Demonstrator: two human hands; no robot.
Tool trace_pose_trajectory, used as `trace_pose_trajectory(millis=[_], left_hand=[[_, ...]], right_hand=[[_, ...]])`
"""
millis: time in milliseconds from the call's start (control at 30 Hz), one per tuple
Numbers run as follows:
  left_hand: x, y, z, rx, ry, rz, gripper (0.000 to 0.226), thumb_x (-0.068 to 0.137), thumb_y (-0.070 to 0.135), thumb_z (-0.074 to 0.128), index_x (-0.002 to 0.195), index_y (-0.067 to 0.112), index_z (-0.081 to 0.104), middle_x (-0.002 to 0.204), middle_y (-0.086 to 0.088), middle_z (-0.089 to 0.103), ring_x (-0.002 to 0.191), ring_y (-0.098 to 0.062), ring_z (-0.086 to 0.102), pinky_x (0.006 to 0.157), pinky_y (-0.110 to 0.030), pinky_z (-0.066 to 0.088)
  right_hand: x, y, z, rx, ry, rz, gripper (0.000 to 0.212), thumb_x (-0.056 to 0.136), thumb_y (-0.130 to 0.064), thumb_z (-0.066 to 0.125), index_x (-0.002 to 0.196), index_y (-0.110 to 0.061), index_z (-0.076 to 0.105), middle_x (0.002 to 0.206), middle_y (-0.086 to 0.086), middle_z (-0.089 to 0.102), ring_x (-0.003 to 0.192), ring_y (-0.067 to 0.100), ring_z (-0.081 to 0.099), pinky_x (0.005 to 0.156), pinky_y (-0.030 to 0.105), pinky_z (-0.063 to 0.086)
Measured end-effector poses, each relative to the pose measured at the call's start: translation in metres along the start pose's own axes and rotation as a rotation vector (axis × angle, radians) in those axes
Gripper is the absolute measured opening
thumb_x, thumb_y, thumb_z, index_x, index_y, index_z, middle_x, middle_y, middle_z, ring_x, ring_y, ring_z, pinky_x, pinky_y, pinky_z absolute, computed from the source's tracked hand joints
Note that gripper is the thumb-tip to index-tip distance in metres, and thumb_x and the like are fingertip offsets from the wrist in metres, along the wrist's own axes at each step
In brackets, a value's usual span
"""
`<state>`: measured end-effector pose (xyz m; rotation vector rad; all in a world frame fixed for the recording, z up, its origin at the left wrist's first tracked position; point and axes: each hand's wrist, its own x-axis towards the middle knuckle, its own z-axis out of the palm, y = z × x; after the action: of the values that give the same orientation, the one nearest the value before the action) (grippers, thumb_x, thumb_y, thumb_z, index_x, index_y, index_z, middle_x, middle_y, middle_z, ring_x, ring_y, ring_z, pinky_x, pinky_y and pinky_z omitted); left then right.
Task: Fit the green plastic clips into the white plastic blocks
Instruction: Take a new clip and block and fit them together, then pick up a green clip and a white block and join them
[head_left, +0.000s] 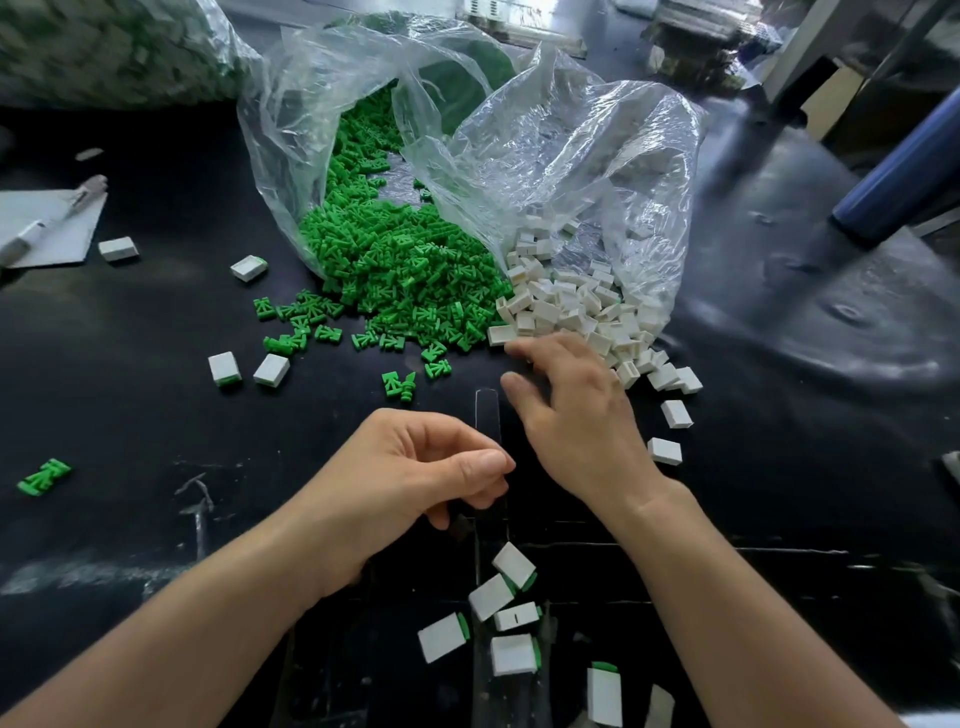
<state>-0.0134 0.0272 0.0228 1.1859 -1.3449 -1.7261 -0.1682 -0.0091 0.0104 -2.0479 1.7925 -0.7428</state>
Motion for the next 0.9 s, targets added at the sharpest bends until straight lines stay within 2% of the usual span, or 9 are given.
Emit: trace_pose_trajectory(millis=[67,167,300,367,500,567,767,833,900], left_hand=[[0.001,-0.001,0.0,-0.007,0.011,-0.006,0.029,0.057,0.035,0.066,0.074,0.013,0.074,0.068,-0.005,0.072,0.062,-0.008,0.064,0.048,-0.015,0.044],[0.001,-0.002,-0.002,-0.012,0.02,-0.006,0.029,0.056,0.036,0.066,0.075,0.016,0.074,0.069,-0.005,0.072,0.063,-0.008,0.065,0.048,-0.015,0.044],[0.001,-0.001,-0.004,-0.015,0.03,0.003,0.029,0.056,0.037,0.066,0.075,0.016,0.075,0.069,-0.005,0.072,0.063,-0.008,0.066,0.049,-0.015,0.045],[0.001,-0.001,-0.004,-0.023,0.035,0.004,0.027,0.057,0.035,0.066,0.074,0.015,0.074,0.068,-0.004,0.072,0.062,-0.008,0.065,0.049,-0.015,0.045],[0.001,-0.002,-0.004,-0.024,0.025,0.005,0.028,0.057,0.036,0.066,0.073,0.016,0.074,0.069,-0.004,0.072,0.063,-0.008,0.065,0.05,-0.016,0.045],[0.001,-0.002,-0.003,-0.02,0.016,0.003,0.027,0.057,0.036,0.066,0.073,0.017,0.075,0.069,-0.003,0.072,0.063,-0.008,0.065,0.05,-0.015,0.045],[0.003,-0.004,-0.004,-0.001,0.023,0.0,0.024,0.06,0.035,0.065,0.074,0.019,0.075,0.07,-0.003,0.072,0.064,-0.007,0.066,0.05,-0.015,0.045],[0.003,-0.004,-0.004,0.002,0.025,-0.002,0.024,0.059,0.036,0.065,0.074,0.02,0.075,0.07,-0.003,0.072,0.064,-0.008,0.066,0.05,-0.015,0.045],[0.003,-0.004,-0.004,0.0,0.026,-0.005,0.026,0.057,0.037,0.065,0.074,0.02,0.075,0.07,-0.004,0.072,0.064,-0.007,0.066,0.05,-0.015,0.045]], right_hand=[[0.011,-0.006,-0.001,-0.064,-0.001,-0.032,0.039,0.091,-0.02,0.053,0.13,-0.015,0.05,0.13,0.003,0.049,0.122,0.018,0.04,0.093,0.015,0.021],[0.033,-0.011,0.002,-0.172,-0.094,-0.059,0.051,0.092,-0.012,0.045,0.141,-0.023,0.034,0.148,0.004,0.029,0.137,0.021,0.021,0.109,0.03,0.013],[0.055,-0.013,0.012,-0.316,-0.242,-0.045,0.064,0.089,-0.005,0.039,0.145,-0.029,0.022,0.156,0.004,0.009,0.142,0.023,0.004,0.114,0.038,0.004],[0.058,-0.009,0.015,-0.4,-0.258,-0.062,0.063,0.087,-0.006,0.04,0.143,-0.029,0.027,0.155,0.005,0.011,0.141,0.026,0.008,0.114,0.04,0.006],[0.051,-0.001,0.012,-0.39,-0.19,-0.13,0.053,0.086,-0.006,0.047,0.135,-0.027,0.044,0.137,0.005,0.041,0.127,0.027,0.033,0.103,0.032,0.02],[0.043,0.001,0.012,-0.359,-0.199,-0.166,0.051,0.087,-0.005,0.049,0.133,-0.027,0.047,0.13,0.004,0.047,0.121,0.025,0.038,0.098,0.03,0.024],[0.017,0.003,0.0,-0.062,-0.295,-0.149,0.052,0.085,0.0,0.054,0.13,-0.026,0.051,0.13,-0.003,0.045,0.116,0.012,0.042,0.089,0.013,0.027],[0.011,0.003,-0.01,0.068,-0.23,-0.114,0.051,0.083,0.004,0.055,0.125,-0.025,0.056,0.123,-0.006,0.049,0.109,0.007,0.046,0.087,0.007,0.028],[0.006,0.005,-0.018,0.136,-0.136,-0.069,0.046,0.081,0.004,0.058,0.119,-0.023,0.06,0.111,-0.008,0.053,0.101,0.007,0.051,0.088,0.009,0.035]])
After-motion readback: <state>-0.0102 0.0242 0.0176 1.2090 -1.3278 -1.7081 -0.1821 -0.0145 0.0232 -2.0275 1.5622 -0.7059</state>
